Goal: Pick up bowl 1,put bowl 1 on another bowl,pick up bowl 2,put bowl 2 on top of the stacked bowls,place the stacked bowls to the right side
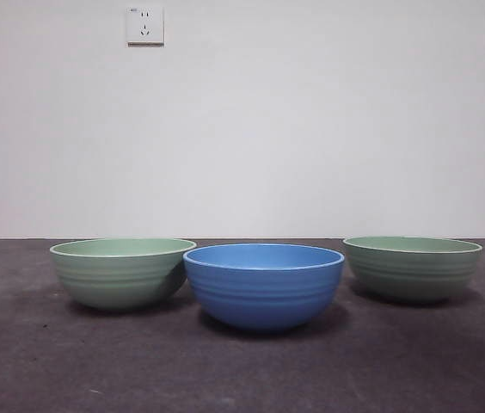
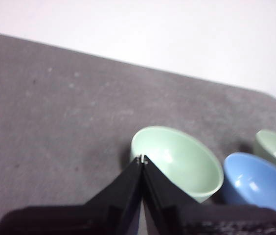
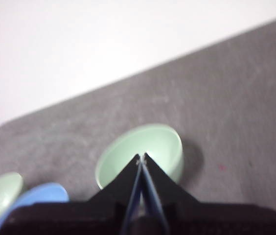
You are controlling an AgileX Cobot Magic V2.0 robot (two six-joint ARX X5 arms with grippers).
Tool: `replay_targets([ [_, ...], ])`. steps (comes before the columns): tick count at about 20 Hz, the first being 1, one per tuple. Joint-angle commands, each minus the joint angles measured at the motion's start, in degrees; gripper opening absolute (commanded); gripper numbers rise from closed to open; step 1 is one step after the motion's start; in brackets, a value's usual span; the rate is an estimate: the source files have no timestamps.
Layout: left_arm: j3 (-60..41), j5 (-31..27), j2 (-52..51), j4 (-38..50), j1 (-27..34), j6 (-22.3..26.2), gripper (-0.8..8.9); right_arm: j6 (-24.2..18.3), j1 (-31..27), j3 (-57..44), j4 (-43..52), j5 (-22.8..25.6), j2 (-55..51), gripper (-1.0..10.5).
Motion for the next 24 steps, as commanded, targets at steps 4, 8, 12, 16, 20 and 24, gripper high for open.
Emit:
replay_targets([
  [4,6.03,2.82,2.51,-4.68,0.17,-0.98,-0.07,-1.57,0.09,9.35,-5.77,-0.37,7.96,-0.1],
  [8,11.23,4.7,6.14,-8.92,0.17,0.09,-0.07,-6.56,0.09,16.87,-12.48,-4.13,15.32,-0.1],
  [12,17.53,6.91,11.47,-14.12,0.17,3.8,-0.07,-11.21,0.09,25.05,-21.42,-6.23,23.1,-0.1],
  [16,24.04,7.43,17.88,-19.98,0.15,8.98,-0.07,-15.82,0.2,32.63,-30.58,-7.65,30.56,-0.1],
  [20,29.9,11.08,24.41,-26.86,0.07,14.67,-0.07,-21.42,0.61,38.45,-38.27,-7.65,36.48,-0.1],
  [24,34.47,16.17,30.67,-32.83,0.07,19.32,-0.07,-25.11,1.57,42.75,-44.78,-7.67,40.98,-0.1],
])
